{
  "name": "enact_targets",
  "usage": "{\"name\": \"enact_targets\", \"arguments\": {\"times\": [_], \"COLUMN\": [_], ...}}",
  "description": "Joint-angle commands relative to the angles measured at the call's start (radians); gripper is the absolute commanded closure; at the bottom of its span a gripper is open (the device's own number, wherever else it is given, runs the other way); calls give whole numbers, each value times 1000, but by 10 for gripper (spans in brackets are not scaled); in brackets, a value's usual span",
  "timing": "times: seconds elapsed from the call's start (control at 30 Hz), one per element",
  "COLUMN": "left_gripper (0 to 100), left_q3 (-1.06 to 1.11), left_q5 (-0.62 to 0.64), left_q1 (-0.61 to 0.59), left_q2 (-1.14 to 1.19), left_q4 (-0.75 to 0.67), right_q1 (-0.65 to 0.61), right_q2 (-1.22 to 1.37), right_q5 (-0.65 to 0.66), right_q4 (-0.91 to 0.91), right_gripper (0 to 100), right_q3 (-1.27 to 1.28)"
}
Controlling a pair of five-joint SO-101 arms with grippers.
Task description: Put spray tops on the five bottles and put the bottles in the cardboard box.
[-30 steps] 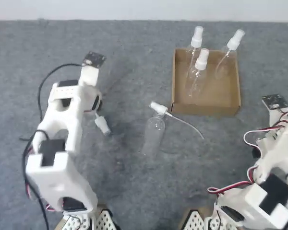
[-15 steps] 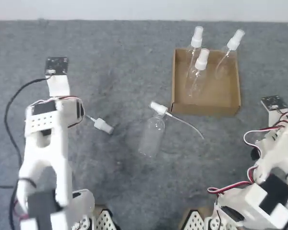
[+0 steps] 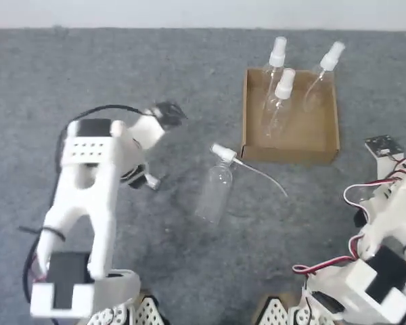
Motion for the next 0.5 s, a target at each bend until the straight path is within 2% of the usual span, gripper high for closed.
{"name": "enact_targets", "arguments": {"times": [0.0,0.17,0.47], "left_gripper": [791,791,791], "left_q3": [-48,-56,-56], "left_q5": [-109,-207,-215], "left_q1": [18,-5,-5], "left_q2": [74,193,313], "left_q4": [-109,-221,-368], "right_q1": [5,5,7], "right_q2": [-16,-16,-16], "right_q5": [17,17,17], "right_q4": [10,10,10], "right_gripper": [993,993,993], "right_q3": [-63,-63,-63]}}
